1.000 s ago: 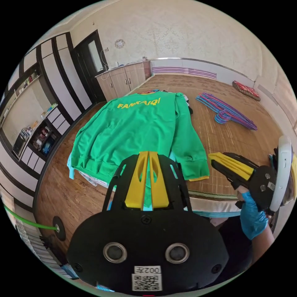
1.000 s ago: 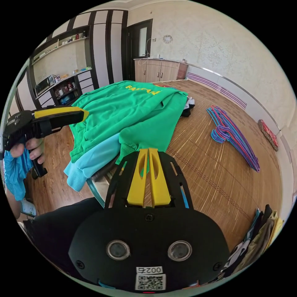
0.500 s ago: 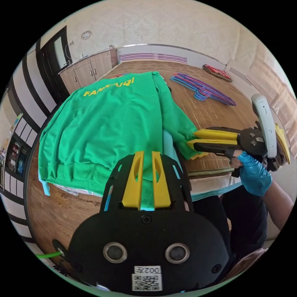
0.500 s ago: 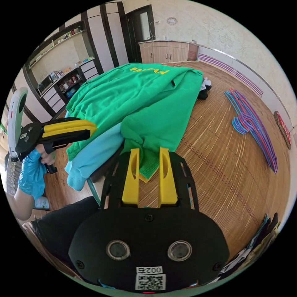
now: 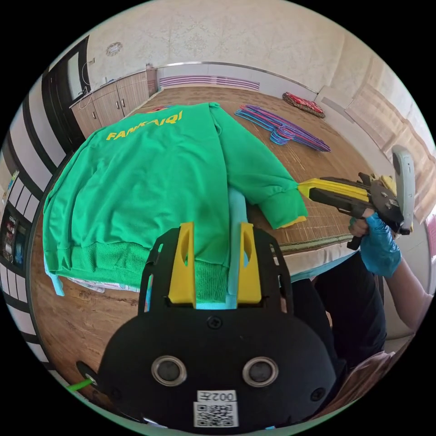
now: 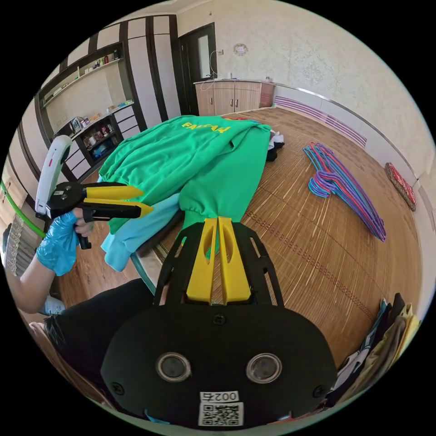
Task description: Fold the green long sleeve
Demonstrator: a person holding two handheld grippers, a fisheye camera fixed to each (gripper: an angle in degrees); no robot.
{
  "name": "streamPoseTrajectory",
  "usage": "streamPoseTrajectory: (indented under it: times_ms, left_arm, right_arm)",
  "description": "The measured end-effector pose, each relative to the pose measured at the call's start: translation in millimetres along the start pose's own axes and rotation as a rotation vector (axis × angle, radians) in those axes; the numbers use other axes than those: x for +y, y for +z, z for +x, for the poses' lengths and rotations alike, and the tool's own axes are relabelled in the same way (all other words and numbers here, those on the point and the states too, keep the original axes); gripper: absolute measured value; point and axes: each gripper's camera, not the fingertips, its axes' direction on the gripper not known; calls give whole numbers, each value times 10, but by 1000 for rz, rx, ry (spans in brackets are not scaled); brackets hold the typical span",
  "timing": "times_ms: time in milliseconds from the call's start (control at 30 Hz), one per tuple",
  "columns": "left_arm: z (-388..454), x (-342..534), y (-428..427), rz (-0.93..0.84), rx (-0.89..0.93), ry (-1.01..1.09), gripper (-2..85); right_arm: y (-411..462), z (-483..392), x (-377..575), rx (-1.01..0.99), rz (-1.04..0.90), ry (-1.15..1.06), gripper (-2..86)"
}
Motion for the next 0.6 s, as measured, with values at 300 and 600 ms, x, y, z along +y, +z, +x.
streamPoseTrajectory:
  times_ms: [300, 600]
  left_arm:
    - [-170, 55, -101, 33, 53, -36, 20]
    - [-262, 150, -217, 45, 38, -43, 33]
  right_arm:
    - [-671, 6, 374, -6, 162, -37, -9]
    - [-1459, 212, 913, -56, 271, -23, -9]
